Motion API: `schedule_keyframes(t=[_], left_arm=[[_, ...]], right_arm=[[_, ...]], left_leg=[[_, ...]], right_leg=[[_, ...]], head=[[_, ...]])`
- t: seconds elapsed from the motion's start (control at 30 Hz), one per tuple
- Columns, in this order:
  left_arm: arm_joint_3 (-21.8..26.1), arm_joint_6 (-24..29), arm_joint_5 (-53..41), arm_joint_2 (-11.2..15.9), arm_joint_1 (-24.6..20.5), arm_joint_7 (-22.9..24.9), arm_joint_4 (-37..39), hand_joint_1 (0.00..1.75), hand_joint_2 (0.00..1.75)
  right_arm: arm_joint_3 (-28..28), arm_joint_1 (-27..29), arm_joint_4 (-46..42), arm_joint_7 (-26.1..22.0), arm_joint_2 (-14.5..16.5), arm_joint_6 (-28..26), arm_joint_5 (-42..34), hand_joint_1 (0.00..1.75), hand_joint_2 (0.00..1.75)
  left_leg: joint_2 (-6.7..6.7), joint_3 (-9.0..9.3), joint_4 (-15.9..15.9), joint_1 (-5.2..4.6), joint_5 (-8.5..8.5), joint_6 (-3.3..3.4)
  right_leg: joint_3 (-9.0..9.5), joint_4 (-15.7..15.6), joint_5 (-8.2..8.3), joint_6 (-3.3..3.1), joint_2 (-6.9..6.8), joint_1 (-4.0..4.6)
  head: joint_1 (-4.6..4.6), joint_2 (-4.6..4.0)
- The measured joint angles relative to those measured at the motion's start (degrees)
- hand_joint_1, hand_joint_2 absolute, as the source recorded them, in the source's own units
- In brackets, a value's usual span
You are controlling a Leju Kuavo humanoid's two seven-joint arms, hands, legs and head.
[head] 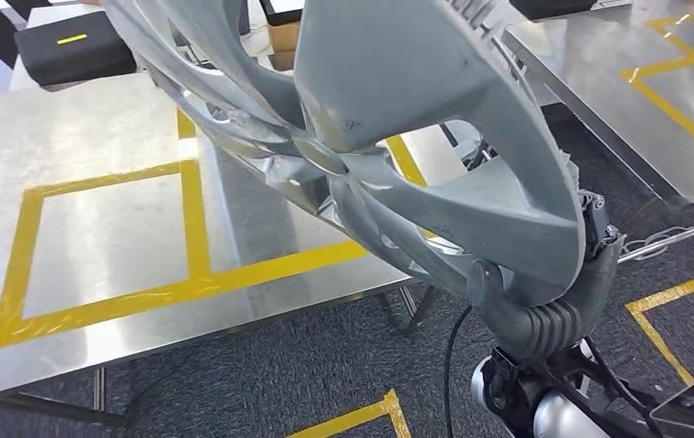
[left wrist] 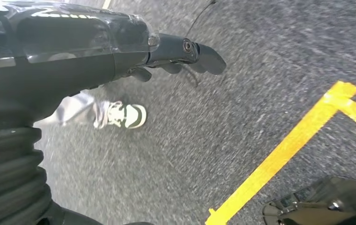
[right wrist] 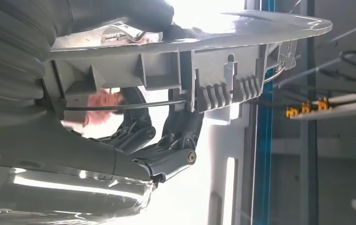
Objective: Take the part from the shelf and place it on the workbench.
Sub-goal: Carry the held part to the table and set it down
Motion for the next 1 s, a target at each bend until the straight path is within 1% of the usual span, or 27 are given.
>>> schedule_keyframes(t=[0.03,0.07,0.1,0.13,0.17,0.2,0.23,0.27,0.3,0.33,0.37,0.4,0.43,0.47,0.5,0.53,0.57,0.6,0.63,0.67,0.7,0.73,0.77,0.8,0.83,0.9,1.0], left_arm=[[0.0,0.0,0.0,0.0,0.0,0.0,0.0,0.0,1.75],[0.0,0.0,0.0,-0.1,0.1,0.0,0.0,0.0,1.75],[0.0,0.0,0.0,-0.2,0.0,0.0,0.0,0.0,1.75],[0.0,0.0,0.0,-0.3,0.0,0.0,0.0,0.0,1.75],[0.0,0.0,0.0,-0.4,0.0,0.0,0.0,0.0,1.75],[0.0,0.0,0.0,-0.4,0.1,0.0,0.0,0.0,1.75],[0.0,0.0,0.0,-0.5,0.1,0.0,0.0,0.0,1.75],[0.0,0.0,0.0,-0.4,0.2,0.0,0.0,0.0,1.75],[0.0,0.0,0.0,-0.4,0.3,0.0,0.0,0.0,1.75],[0.0,0.0,0.0,-0.4,0.3,0.0,0.0,0.0,1.75],[0.0,0.0,0.0,-0.3,0.2,-0.1,0.0,0.0,1.75],[0.0,0.0,0.0,-0.3,0.2,-0.1,0.0,0.0,1.75],[0.0,0.0,0.0,-0.2,0.1,-0.1,0.0,0.0,1.75],[0.0,0.0,0.0,-0.2,0.1,-0.1,0.0,0.0,1.75],[0.0,0.0,0.0,-0.2,0.1,-0.1,0.0,0.0,1.75],[0.0,0.0,0.2,-0.2,0.2,-0.2,0.0,0.0,1.75],[0.0,0.0,0.3,-0.1,0.2,-0.2,0.1,0.0,1.75],[0.0,0.0,0.5,-0.1,0.2,-0.2,0.1,0.0,1.75],[0.0,0.0,0.6,-0.2,0.1,-0.3,0.1,0.0,1.75],[0.0,0.0,0.7,-0.2,0.1,-0.4,0.1,0.0,1.75],[0.0,0.0,0.8,-0.3,0.1,-0.5,0.1,0.0,1.75],[0.0,0.0,0.9,-0.4,0.1,-0.5,0.1,0.0,1.75],[0.0,0.0,0.9,-0.5,0.2,-0.5,0.1,0.0,1.75],[0.0,0.0,0.9,-0.6,0.1,-0.5,0.1,0.0,1.75],[0.0,0.0,1.0,-0.6,0.1,-0.5,0.1,0.0,1.75],[0.0,-0.1,1.4,-0.6,0.1,-0.5,0.2,0.0,1.75],[0.2,-0.1,4.3,-0.7,0.1,-1.0,0.2,0.0,1.75]], right_arm=[[0.0,0.0,0.1,0.0,0.0,0.0,0.0,1.75,1.75],[0.0,0.0,0.2,0.1,0.0,0.0,0.0,1.75,1.75],[0.0,0.0,0.2,0.1,0.0,0.0,0.0,1.75,1.75],[0.0,-0.1,0.2,0.1,0.0,0.0,0.0,1.75,1.75],[0.0,-0.1,0.2,0.1,0.0,0.1,0.1,1.75,1.75],[0.0,-0.2,0.2,0.1,0.0,0.1,0.1,1.75,1.75],[0.0,-0.2,0.2,0.1,0.0,0.2,0.1,1.75,1.75],[0.0,-0.3,0.2,0.1,-0.1,0.2,0.1,1.75,1.75],[0.0,-0.3,0.2,0.2,-0.1,0.3,0.0,1.75,1.75],[0.0,-0.2,0.3,0.2,0.0,0.3,0.0,1.75,1.75],[0.0,-0.2,0.3,0.2,0.0,0.3,0.0,1.75,1.75],[0.0,-0.1,0.4,0.2,0.0,0.2,0.0,1.75,1.75],[0.0,0.1,0.5,0.3,-0.1,-0.1,0.0,1.75,1.75],[0.0,0.3,0.6,0.3,-0.1,-0.3,0.1,1.75,1.75],[0.0,0.6,0.7,0.5,0.0,-0.6,0.3,1.75,1.75],[0.0,1.0,0.8,0.7,0.0,-0.7,0.3,1.75,1.75],[0.0,1.3,0.9,1.1,0.0,-0.7,0.1,1.75,1.75],[0.1,1.7,1.1,1.4,0.1,-0.5,-0.1,1.75,1.75],[0.2,2.1,1.4,1.6,0.2,-0.3,-0.4,1.75,1.75],[0.3,2.4,1.6,1.6,0.3,-0.2,-0.6,1.75,1.75],[0.3,2.7,1.9,1.5,0.4,-0.1,-0.6,1.75,1.75],[0.4,2.9,2.2,1.4,0.5,0.0,-0.7,1.75,1.75],[0.5,3.1,2.4,1.2,0.6,0.1,-0.7,1.75,1.75],[0.5,3.1,2.7,1.1,0.6,0.2,-0.7,1.75,1.75],[0.5,3.2,2.9,1.2,0.6,0.3,-0.9,1.75,1.75],[0.6,3.4,3.3,2.1,0.7,1.1,-1.9,1.75,1.75],[0.8,4.0,5.0,4.1,1.3,3.8,-4.3,1.75,1.75]], left_leg=[[-0.87,0.08,0.0,-0.13,0.04,0.05],[-1.67,0.16,0.0,-0.25,0.08,0.07],[-2.41,0.15,0.0,-0.41,0.15,0.03],[-3.05,0.06,0.1,-0.46,0.25,-0.1],[-3.6,-0.17,0.1,-0.43,0.4,-0.33],[-4.11,-0.47,0.1,-0.33,0.59,-0.63],[-4.61,-0.75,0.0,-0.2,0.82,-0.98],[-4.25,-1.0,0.1,-0.2,0.82,-1.27],[-2.76,-1.33,0.5,-0.33,0.36,-1.6],[-0.89,-2.02,1.9,-0.38,-0.76,-1.98],[1.13,-3.12,4.4,-0.32,-2.48,-2.35],[2.36,-4.62,7.7,-0.13,-4.44,-2.8],[2.54,-6.13,11.2,0.2,-6.08,-3.19],[2.43,-7.08,13.7,0.48,-6.87,-3.53],[2.33,-7.12,14.3,0.73,-6.6,-3.84],[2.28,-6.01,12.7,0.94,-5.29,-4.11],[2.35,-3.92,9.1,1.13,-3.37,-4.34],[2.49,-1.79,5.4,1.19,-2.11,-4.47],[2.6,-0.11,2.4,1.18,-1.21,-4.27],[2.7,0.82,0.6,1.12,-0.97,-3.84],[2.74,0.99,0.2,1.03,-1.26,-3.34],[2.73,1.0,0.1,1.0,-1.13,-2.88],[2.74,0.99,0.1,0.98,-1.17,-2.67],[2.75,1.02,0.0,0.95,-1.19,-2.61],[2.74,1.05,0.0,0.9,-1.21,-2.51],[2.72,1.09,0.0,0.77,-1.32,-2.21],[2.71,1.15,0.0,0.63,-1.45,-1.88]], right_leg=[[0.78,-2.0,1.82,-0.39,0.29,0.06],[2.23,-5.6,4.19,-0.9,0.98,0.14],[3.79,-9.3,6.12,-1.5,2.16,0.16],[5.03,-12.5,7.44,-1.92,3.17,0.18],[5.79,-14.4,7.98,-2.22,3.88,0.24],[6.06,-15.2,7.89,-2.35,4.08,0.29],[6.15,-15.8,7.94,-2.33,3.59,0.34],[6.28,-16.3,8.1,-2.31,2.96,0.27],[6.44,-16.9,8.37,-2.33,2.38,0.18],[6.6,-17.4,8.69,-2.38,1.77,0.06],[6.72,-17.7,8.91,-2.42,1.16,-0.02],[6.75,-17.9,8.99,-2.51,0.66,-0.01],[6.73,-17.8,9.01,-2.52,0.11,-0.04],[6.71,-17.8,8.99,-2.47,-0.39,-0.08],[6.71,-17.7,8.93,-2.38,-0.8,-0.15],[6.73,-17.6,8.84,-2.19,-1.1,-0.26],[6.75,-17.4,8.69,-1.93,-1.3,-0.4],[6.72,-17.2,8.5,-1.56,-1.42,-0.47],[6.64,-16.9,8.3,-1.16,-1.45,-0.49],[6.52,-16.6,8.14,-0.76,-1.45,-0.47],[6.4,-16.4,7.87,-0.79,-1.41,-0.39],[6.33,-16.2,7.81,-1.21,-1.35,-0.36],[6.32,-16.3,7.79,-1.79,-1.29,-0.33],[6.37,-16.3,7.77,-2.46,-1.24,-0.31],[6.43,-16.4,7.95,-2.84,-1.2,-0.32],[6.61,-16.6,8.05,-2.92,-1.17,-0.38],[6.8,-16.9,8.19,-2.74,-1.17,-0.43]], head=[[0.21,0.0],[0.43,0.0],[0.53,0.0],[0.57,0.0],[0.6,0.0],[0.59,0.0],[0.67,0.0],[0.73,0.0],[0.58,0.0],[0.26,0.0],[-0.09,0.0],[-0.5,0.0],[-0.8,0.0],[-1.03,0.0],[-1.26,0.0],[-1.44,0.0],[-1.59,0.0],[-1.76,0.0],[-1.95,0.0],[-2.07,0.0],[-2.09,0.0],[-1.95,0.0],[-1.73,0.0],[-1.5,0.0],[-1.26,0.0],[-0.82,0.0],[-0.27,0.0]])
